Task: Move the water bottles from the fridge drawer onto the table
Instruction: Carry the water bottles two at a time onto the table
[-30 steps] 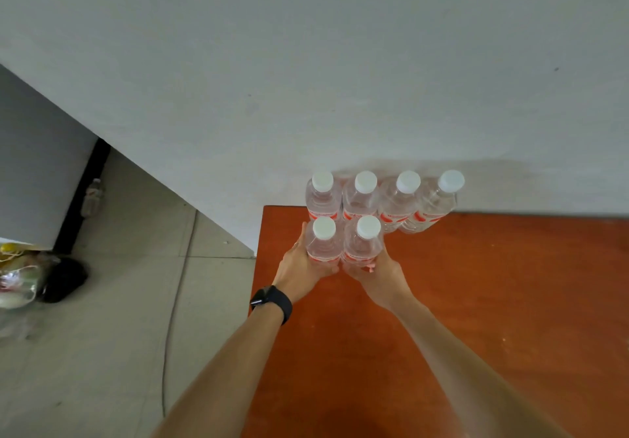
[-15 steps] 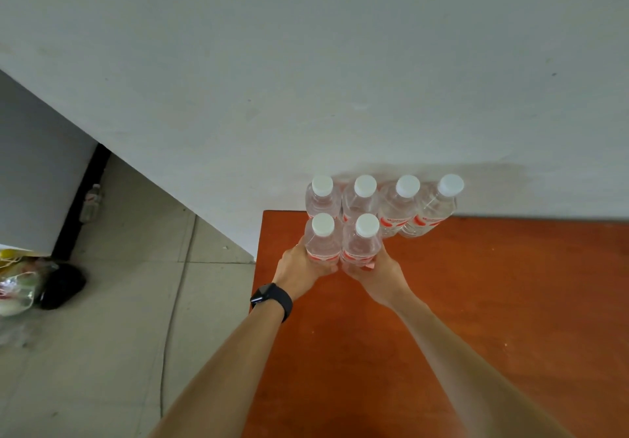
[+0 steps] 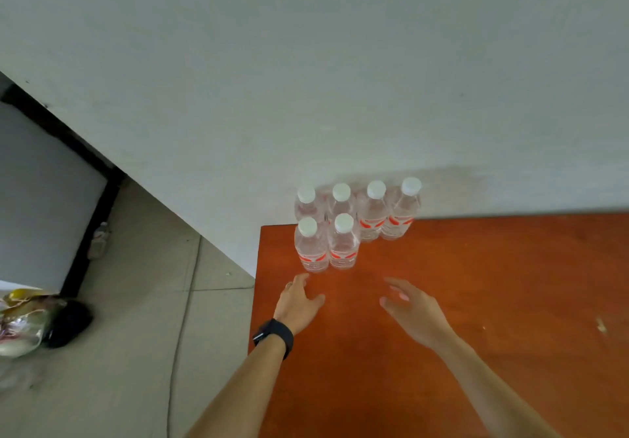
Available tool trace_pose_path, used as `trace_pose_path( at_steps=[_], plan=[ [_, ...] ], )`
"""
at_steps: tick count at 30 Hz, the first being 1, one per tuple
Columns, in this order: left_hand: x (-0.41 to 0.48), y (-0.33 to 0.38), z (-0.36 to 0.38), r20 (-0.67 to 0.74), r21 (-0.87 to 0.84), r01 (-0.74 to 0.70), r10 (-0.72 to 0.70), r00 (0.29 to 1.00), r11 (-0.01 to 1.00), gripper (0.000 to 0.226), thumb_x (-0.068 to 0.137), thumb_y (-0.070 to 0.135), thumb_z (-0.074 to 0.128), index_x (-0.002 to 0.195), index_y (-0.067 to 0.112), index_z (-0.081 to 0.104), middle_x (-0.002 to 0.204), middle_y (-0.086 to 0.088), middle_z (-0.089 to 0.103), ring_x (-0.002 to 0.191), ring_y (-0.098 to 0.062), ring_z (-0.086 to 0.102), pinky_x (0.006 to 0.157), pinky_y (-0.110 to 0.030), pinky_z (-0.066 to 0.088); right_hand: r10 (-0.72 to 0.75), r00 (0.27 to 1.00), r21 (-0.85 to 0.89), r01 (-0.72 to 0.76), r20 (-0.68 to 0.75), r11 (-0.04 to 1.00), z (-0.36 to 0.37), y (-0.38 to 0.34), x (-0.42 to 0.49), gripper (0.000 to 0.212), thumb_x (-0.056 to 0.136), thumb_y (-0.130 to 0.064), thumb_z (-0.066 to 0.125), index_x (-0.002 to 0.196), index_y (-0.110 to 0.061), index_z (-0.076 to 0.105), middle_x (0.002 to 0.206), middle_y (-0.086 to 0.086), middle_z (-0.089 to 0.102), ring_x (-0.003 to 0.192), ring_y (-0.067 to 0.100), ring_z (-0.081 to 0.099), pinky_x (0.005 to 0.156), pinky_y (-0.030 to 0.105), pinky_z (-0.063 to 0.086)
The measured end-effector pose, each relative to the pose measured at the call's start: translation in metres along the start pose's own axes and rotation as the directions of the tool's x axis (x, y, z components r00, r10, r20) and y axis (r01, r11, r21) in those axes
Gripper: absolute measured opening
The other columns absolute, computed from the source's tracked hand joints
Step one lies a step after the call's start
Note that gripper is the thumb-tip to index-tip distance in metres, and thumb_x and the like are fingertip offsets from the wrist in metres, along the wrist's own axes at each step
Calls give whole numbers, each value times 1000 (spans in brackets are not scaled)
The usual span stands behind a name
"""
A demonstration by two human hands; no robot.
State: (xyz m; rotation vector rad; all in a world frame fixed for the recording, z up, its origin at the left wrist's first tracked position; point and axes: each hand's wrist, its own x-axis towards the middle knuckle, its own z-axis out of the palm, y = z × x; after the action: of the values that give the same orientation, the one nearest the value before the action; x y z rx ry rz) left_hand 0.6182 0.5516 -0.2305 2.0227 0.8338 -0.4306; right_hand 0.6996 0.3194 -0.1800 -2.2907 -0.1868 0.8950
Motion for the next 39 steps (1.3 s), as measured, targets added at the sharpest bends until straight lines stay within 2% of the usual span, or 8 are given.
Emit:
trace_pose_path(
  at_steps=[2,5,9,13,17,21,30,39],
  plan=[
    [-24,8,16,49,57,-42,39,998,998,55,95,36,64,145,28,43,148,-2,48,131,-22,50,101,-33,49,12,1000,33,-11,-17,999,-14,25,-39,45,97,-42,57,141,-37,47,137,-11,53,98,33,69,71,35,59],
    [-45,26,44,113,186,-132,112,987,974,45,96,39,59,139,30,50,143,0,53,126,-19,53,99,-31,48,-18,998,-10,17,-63,1000,-31,64,-85,43,97,-47,54,139,-38,49,126,-17,54,73,6,70,58,14,51],
    [-93,83,113,278,312,-363,281,919,878,40,98,40,55,137,28,55,141,2,56,122,-17,58,99,-35,51,-35,975,-134,5,-221,991,-62,139,-170,40,96,-46,54,135,-36,56,140,-15,53,128,5,51,110,31,40],
    [-161,150,205,428,420,-617,455,781,665,41,100,45,50,139,31,51,147,1,51,130,-20,51,100,-39,51,69,897,-140,-144,-437,980,-96,215,-272,33,97,-43,54,130,-41,57,140,-14,53,135,15,45,113,35,35],
    [-266,215,302,583,403,-827,586,563,393,45,102,43,47,145,29,45,147,-1,49,120,-24,57,85,-37,55,183,716,0,-247,-674,969,-118,288,-391,31,97,-41,57,127,-37,62,138,-8,58,132,20,47,110,35,34],
    [-383,263,394,687,276,-952,666,291,131,46,99,40,52,144,29,48,144,1,53,125,-23,55,100,-40,50,319,515,139,-357,-796,924,-124,352,-518,37,98,-47,50,133,-40,57,142,-12,54,136,18,43,114,39,36],
    [-619,322,556,716,-70,-959,656,-240,-275,44,97,39,55,140,31,52,145,5,50,131,-17,48,106,-38,44,459,57,400,-403,-887,823,-120,465,-742,37,98,-45,51,135,-40,55,141,-17,52,140,13,36,114,35,32],
    [-755,352,709,724,-245,-893,542,-427,-378,45,99,44,52,143,36,48,152,8,44,137,-15,41,112,-34,36,542,-173,560,-418,-822,716,-144,570,-863,38,97,-37,57,136,-34,57,141,-12,54,139,15,36,115,27,22]
  ],
)
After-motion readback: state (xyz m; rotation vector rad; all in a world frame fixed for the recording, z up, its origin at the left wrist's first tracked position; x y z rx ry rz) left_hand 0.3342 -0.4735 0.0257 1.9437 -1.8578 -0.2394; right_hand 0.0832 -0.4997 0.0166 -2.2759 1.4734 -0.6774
